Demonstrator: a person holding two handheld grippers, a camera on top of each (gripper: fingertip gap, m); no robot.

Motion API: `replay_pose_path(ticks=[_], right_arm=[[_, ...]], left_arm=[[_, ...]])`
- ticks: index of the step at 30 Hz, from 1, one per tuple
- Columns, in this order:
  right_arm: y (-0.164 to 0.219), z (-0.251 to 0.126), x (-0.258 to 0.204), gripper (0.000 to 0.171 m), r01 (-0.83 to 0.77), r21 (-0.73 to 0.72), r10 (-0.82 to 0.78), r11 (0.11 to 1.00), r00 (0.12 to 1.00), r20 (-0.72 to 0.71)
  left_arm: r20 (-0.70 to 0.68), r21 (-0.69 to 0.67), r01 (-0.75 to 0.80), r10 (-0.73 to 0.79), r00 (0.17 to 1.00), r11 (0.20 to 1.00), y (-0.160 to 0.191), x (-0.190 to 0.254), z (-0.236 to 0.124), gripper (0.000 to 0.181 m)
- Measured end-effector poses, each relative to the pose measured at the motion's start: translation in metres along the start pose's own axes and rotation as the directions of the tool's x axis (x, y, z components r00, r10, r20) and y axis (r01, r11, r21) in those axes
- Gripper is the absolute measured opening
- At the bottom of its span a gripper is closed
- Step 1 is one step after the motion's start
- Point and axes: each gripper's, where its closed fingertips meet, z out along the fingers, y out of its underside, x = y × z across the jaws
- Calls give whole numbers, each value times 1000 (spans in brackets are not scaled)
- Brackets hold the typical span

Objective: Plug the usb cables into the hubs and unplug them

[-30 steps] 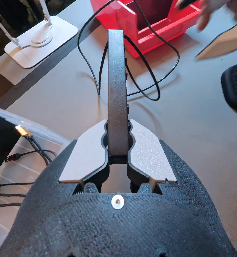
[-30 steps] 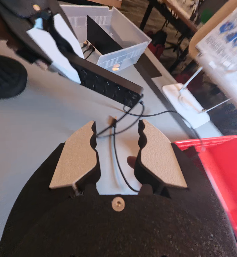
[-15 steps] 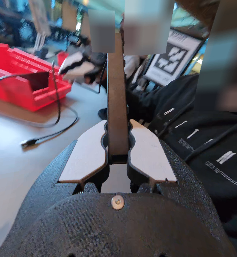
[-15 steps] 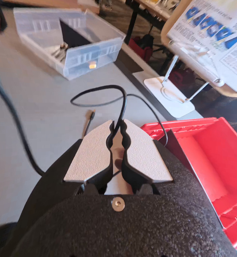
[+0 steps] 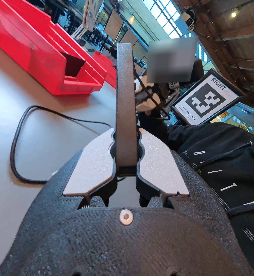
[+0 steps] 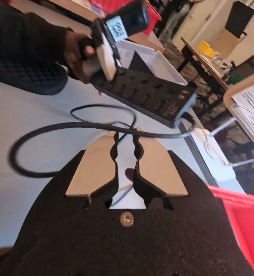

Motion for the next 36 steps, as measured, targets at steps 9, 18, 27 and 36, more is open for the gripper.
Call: replay_pose_path(ticks=[9, 18, 27, 36], right_arm=[[11, -38, 34, 64, -279, 146, 267, 949, 959, 100], [-32, -33, -33, 89, -102, 200, 35, 975, 949, 312], [-32, -15, -40, 64, -39, 195, -14, 980, 965, 264], [-22, -11, -7, 64, -296, 155, 255, 943, 937, 238]], left_arm=[[-208, -49, 97, -105, 973, 994, 11, 21, 6, 25], [-399, -231, 79, -168, 901, 970, 42, 56, 17, 25], [-294, -168, 56, -104, 950, 984, 36, 42, 23, 33], [253, -221, -503, 548, 798, 835, 20, -5, 20, 69]])
